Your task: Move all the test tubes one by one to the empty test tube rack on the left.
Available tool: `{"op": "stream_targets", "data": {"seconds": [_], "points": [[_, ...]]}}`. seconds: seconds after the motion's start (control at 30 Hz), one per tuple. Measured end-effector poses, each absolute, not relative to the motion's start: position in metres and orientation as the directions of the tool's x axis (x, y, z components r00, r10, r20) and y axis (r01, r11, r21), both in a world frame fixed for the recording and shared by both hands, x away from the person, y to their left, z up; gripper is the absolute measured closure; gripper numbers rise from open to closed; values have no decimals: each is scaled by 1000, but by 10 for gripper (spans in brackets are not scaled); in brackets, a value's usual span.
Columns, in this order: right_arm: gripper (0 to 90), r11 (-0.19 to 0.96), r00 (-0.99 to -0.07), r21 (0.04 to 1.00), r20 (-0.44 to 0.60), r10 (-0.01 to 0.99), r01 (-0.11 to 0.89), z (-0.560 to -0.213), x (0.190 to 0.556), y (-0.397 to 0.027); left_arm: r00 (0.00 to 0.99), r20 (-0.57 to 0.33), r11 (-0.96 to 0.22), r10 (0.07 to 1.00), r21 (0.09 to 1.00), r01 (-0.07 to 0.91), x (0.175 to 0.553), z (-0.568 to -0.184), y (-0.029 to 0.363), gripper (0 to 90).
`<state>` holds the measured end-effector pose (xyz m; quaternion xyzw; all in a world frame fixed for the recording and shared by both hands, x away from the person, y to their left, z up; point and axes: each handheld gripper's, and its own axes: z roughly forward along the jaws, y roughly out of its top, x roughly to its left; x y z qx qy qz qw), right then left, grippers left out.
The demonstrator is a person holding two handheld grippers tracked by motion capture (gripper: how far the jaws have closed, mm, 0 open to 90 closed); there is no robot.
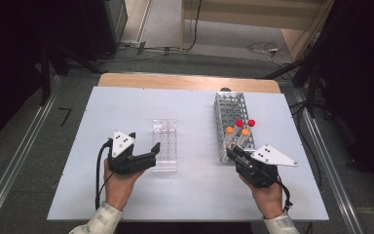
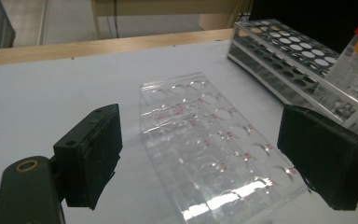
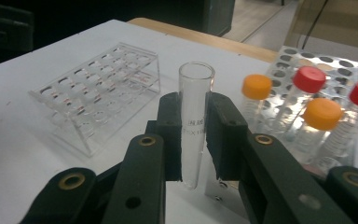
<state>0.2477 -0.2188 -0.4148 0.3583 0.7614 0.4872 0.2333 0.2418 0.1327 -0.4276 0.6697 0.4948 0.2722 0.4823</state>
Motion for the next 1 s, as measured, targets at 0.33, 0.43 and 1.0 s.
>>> {"op": "stream_targets", "data": {"seconds": [0.33,0.43,1.0], "points": [[733,325,-688,890,-18,725,319,-428,254,-189,489,-117,-86,865,924,372,243,-411,95,194],[733,336,-698,884,-16,716,324,-432,258,-182,506,-121,-92,854,923,375,246,-412,90,205],[733,357,-732,875,-6,682,326,-442,270,-152,657,-141,-147,740,920,362,259,-415,45,434]]}}
